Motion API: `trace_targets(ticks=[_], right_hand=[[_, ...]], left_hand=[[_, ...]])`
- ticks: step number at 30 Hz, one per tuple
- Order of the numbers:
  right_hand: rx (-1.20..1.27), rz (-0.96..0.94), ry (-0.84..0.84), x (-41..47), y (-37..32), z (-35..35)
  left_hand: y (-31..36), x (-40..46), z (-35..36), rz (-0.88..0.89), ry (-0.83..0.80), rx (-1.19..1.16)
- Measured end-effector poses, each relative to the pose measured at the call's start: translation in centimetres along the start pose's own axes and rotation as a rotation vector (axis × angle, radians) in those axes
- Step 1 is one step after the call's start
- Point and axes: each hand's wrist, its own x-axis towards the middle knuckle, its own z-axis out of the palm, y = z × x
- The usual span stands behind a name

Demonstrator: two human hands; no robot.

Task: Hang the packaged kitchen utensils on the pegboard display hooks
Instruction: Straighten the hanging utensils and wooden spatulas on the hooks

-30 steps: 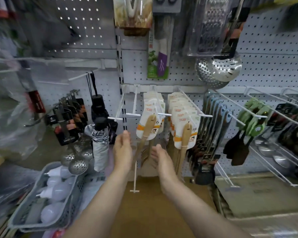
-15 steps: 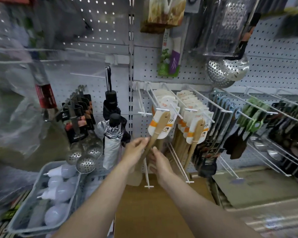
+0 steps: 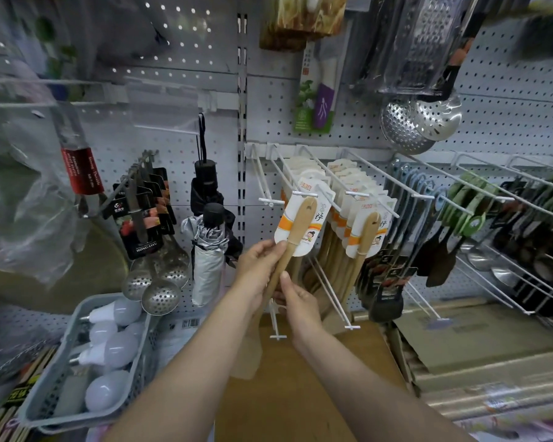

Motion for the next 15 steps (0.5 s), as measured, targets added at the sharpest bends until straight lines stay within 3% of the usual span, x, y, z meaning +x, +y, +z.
trace_targets(ticks=[7,15], right_hand=[[0.007,-0.006,0.085,-0.8,0.2,-2.0],[0.007,-0.013,0.057,-1.1,0.1,-2.4]], left_hand=[[2.2,1.2,2.7,0.026,-0.029,-0.055],[3.1,1.1,4.1,0.035,-0.042,-0.074]])
